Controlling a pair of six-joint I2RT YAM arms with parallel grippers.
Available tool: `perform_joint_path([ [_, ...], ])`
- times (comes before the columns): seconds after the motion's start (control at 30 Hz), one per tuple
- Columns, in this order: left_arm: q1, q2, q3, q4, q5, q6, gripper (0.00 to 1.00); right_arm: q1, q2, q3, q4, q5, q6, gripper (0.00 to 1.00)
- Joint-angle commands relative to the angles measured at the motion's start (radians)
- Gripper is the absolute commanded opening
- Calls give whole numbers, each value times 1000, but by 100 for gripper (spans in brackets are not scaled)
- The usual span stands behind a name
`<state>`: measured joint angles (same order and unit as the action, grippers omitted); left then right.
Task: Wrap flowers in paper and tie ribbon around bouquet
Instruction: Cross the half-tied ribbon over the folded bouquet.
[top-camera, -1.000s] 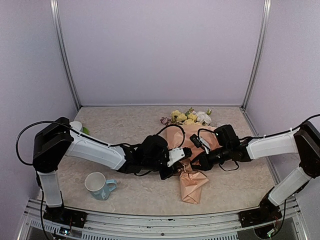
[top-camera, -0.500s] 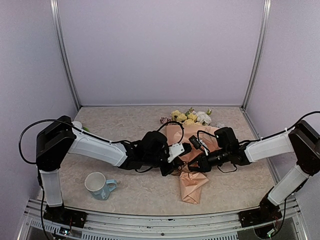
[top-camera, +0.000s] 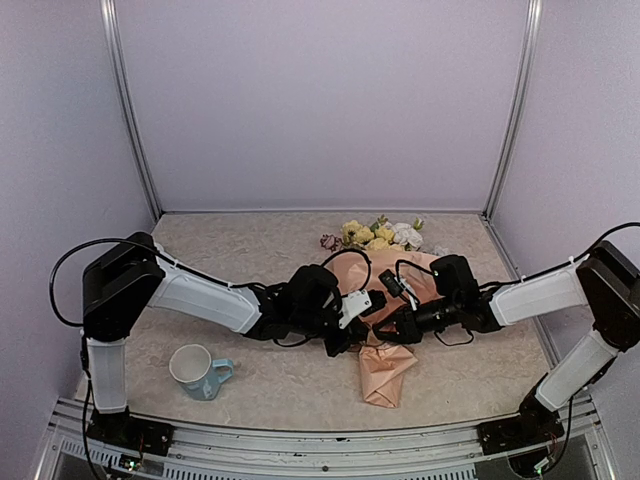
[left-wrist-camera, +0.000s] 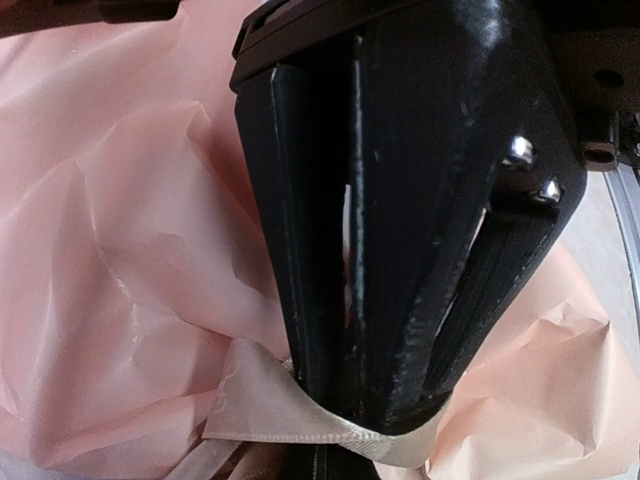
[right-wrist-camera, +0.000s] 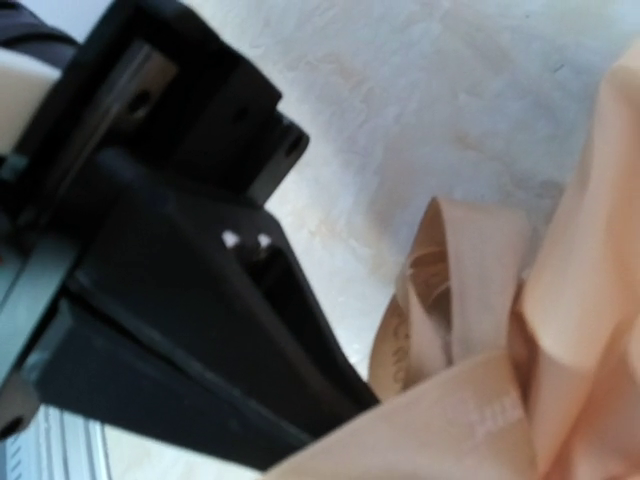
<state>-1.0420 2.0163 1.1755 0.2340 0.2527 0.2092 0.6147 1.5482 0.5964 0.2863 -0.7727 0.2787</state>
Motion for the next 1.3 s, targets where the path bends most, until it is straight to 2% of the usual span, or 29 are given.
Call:
perform_joint_path([
  [0.0,12,36,23,85,70,-62,0,-4,13,1,-18,42,-23,19],
  [0.3,20,29,-5,166,39,-97,0,-4,17,-6,-48,35,-45,28],
  [0.57,28,18,-27,222,95,-126,0,-4,16,1,-41,12,-46,9],
  [0.63,30,14,-38,237,100,-132,0,-4,10,1,-43,10,-46,0],
  [1.03,43,-8,-82,262,109,-144,0,-7,-69,-1,-96,77,-45,0],
  [1.27,43,4,-78,280,127,-158,0,-9,-88,-1,-66,55,-29,0],
])
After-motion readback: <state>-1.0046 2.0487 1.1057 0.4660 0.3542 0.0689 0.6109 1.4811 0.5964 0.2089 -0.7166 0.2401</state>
